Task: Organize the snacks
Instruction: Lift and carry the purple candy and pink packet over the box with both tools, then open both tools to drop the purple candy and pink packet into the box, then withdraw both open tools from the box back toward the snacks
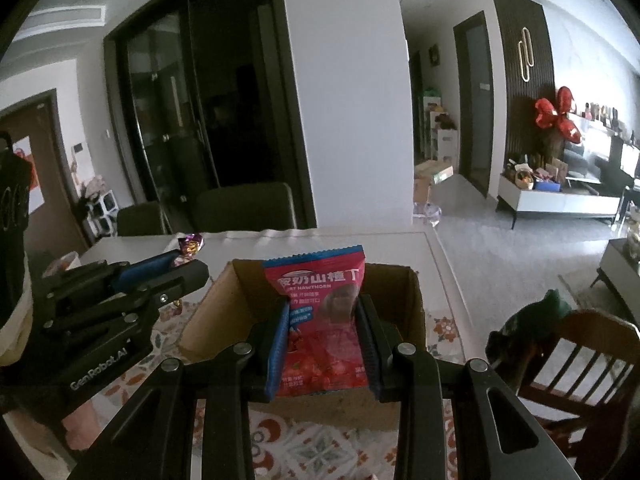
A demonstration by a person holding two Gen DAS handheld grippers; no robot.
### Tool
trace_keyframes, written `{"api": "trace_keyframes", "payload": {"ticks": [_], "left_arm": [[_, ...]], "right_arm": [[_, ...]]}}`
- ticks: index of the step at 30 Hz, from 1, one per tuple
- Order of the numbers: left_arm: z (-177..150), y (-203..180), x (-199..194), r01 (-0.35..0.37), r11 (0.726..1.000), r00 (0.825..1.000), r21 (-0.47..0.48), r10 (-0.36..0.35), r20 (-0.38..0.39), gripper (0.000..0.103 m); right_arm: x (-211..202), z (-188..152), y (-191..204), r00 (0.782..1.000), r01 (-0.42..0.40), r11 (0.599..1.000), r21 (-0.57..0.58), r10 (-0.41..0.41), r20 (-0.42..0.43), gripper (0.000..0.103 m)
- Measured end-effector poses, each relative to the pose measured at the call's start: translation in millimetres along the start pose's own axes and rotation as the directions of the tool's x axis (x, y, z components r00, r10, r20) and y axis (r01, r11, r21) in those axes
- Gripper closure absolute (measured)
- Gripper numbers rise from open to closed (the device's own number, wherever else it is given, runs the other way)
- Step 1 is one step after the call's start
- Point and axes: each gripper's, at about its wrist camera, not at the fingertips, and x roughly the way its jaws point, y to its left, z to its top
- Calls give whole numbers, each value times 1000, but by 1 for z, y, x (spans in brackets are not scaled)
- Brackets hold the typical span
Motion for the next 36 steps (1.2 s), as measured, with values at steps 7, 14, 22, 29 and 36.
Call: {"api": "trace_keyframes", "payload": {"ticks": [7,14,22,29,36], "left_arm": [[4,6,35,-21,1000,997,2,21,-81,81],[0,12,59,-43,999,989,3,43,-139,80],[-3,11,69,-75,997,985,24,78,-156,51],[-9,9,46,-97,994,989,45,102,-107,45],[-21,3,5,-68,997,997,44,70,-38,45]], "right_arm": [[23,2,-1,999,17,1000,9,-17,-44,69],[45,-1,-9,995,29,999,29,-26,-99,69],[57,-5,-20,990,57,997,56,-49,-131,68],[45,-13,-21,991,89,992,86,-79,-108,50],[12,-26,-12,993,108,991,76,-104,-51,50]]}}
